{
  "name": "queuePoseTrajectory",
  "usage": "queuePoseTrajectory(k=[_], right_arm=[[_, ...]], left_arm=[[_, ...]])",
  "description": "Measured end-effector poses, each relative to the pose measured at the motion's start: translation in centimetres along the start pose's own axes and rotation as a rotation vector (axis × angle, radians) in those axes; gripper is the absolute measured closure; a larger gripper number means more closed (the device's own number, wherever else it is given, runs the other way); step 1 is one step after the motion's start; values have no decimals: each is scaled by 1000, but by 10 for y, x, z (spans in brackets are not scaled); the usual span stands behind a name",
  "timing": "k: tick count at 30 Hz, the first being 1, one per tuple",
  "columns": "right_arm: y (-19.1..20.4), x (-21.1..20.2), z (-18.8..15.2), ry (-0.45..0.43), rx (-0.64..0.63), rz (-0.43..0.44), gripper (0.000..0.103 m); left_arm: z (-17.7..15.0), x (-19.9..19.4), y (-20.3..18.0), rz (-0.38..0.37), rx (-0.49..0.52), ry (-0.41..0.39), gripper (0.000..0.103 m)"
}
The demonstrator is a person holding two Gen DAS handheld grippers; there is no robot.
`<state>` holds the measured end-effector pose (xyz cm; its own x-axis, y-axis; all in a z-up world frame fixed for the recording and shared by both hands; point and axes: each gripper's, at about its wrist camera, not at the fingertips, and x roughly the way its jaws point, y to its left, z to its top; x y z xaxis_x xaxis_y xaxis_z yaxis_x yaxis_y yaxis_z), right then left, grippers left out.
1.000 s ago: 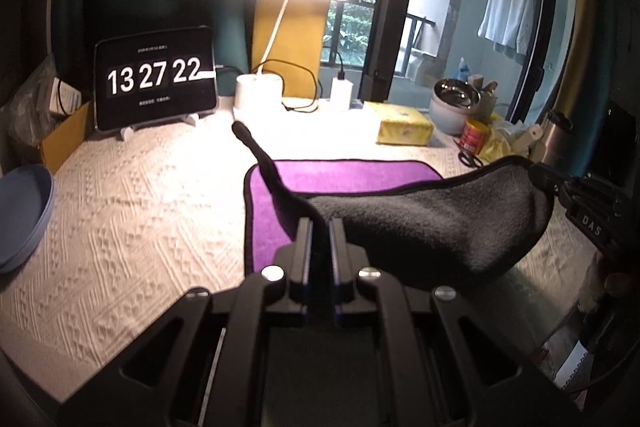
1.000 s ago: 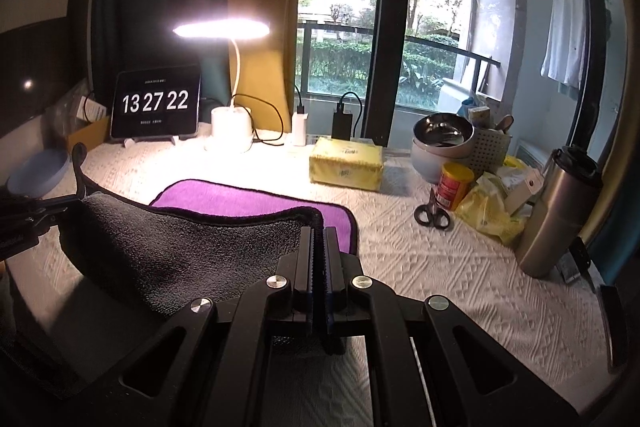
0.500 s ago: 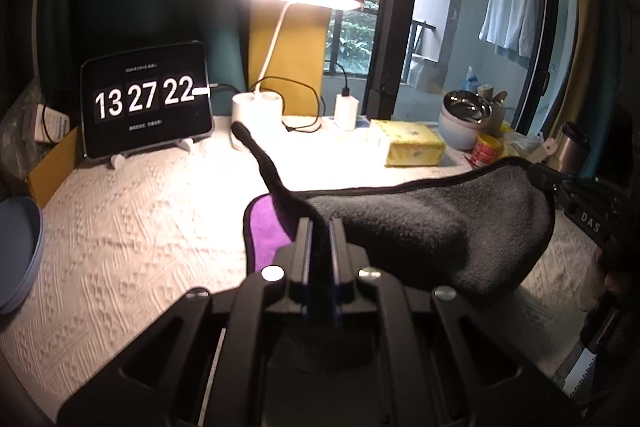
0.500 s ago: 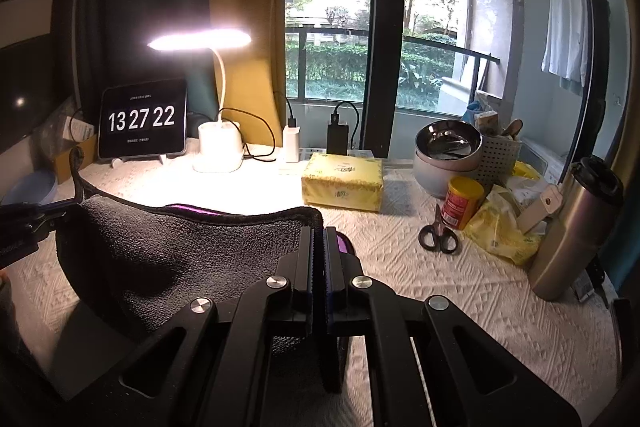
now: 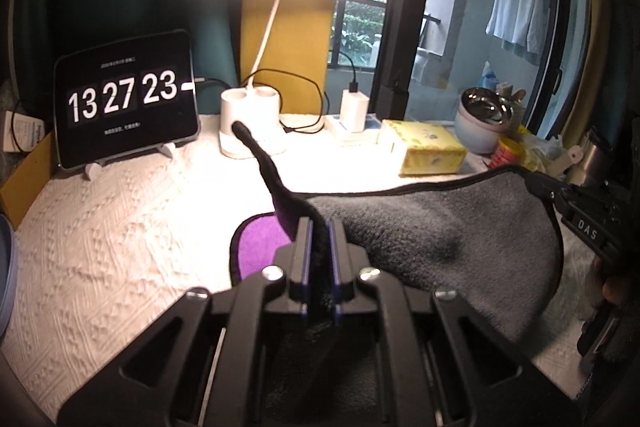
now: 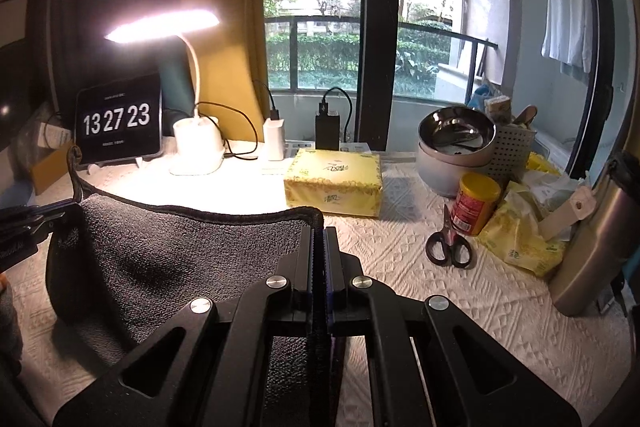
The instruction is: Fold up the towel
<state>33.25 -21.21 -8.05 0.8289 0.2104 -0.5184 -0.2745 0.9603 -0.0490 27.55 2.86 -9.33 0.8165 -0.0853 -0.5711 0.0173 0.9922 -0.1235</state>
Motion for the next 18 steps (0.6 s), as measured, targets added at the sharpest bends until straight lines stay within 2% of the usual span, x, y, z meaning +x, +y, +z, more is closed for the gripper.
queuePoseTrajectory(k=[8,18], right_arm=[[-3,39,1,53,10,-7,98],[-4,81,-7,164,20,-36,98]], left_arm=[[1,40,8,6,-11,66,95],[-3,75,19,29,-48,149,93]])
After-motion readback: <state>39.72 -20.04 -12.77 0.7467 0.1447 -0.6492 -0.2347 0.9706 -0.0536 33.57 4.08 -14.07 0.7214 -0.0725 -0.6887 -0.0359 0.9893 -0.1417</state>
